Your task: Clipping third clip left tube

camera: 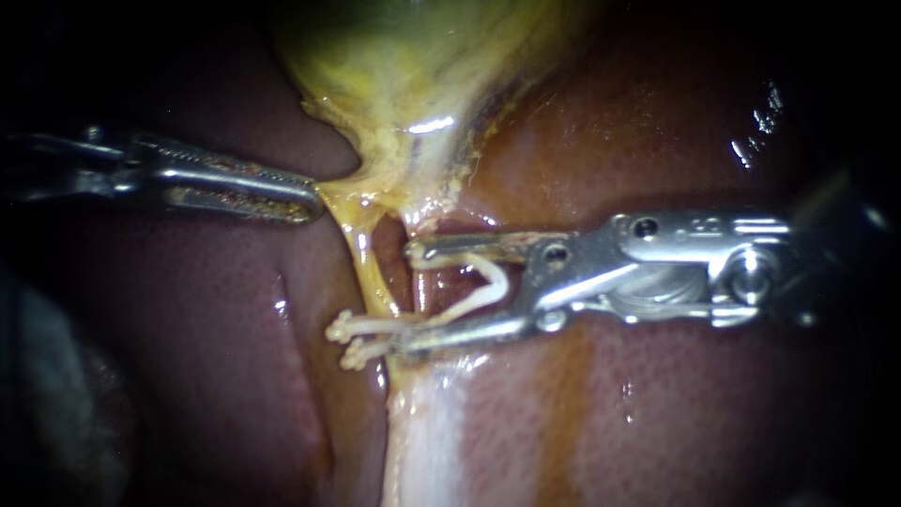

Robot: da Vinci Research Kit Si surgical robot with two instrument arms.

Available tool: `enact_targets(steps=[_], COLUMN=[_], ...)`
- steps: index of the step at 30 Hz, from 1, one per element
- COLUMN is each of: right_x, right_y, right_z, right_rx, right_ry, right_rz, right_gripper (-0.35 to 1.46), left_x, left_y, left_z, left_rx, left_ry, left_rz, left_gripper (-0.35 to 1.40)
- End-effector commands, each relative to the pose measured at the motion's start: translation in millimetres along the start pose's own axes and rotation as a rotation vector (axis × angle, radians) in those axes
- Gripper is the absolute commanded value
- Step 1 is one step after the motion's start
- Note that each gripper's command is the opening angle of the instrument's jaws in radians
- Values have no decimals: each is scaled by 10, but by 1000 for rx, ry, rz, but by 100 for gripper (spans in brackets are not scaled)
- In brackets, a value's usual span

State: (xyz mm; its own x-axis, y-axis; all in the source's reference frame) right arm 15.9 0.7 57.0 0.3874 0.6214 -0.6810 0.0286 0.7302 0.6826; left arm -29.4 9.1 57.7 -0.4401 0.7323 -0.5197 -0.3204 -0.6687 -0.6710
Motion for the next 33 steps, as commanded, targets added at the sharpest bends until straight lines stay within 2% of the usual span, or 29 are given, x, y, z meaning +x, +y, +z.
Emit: enact_targets(steps=[1,7,12,23,30,33], right_x=[-4,-17,-21,-8,-8,-8], right_y=[4,19,25,34,39,39], right_z=[2,3,5,40,64,70], right_rx=[-1,-6,7,99,129,139], right_ry=[-2,-2,5,83,86,103], right_rz=[13,55,83,146,168,184], right_gripper=[49,49,49,46,46,46], left_x=[0,-1,-1,-2,-2,-2], left_y=[0,0,0,1,1,0], left_z=[0,0,1,1,1,1], left_rx=[0,0,1,1,1,1], left_ry=[0,0,0,0,0,0], left_rz=[0,1,1,1,1,1], left_gripper=[-35,-35,-35,-35,-35,-35])
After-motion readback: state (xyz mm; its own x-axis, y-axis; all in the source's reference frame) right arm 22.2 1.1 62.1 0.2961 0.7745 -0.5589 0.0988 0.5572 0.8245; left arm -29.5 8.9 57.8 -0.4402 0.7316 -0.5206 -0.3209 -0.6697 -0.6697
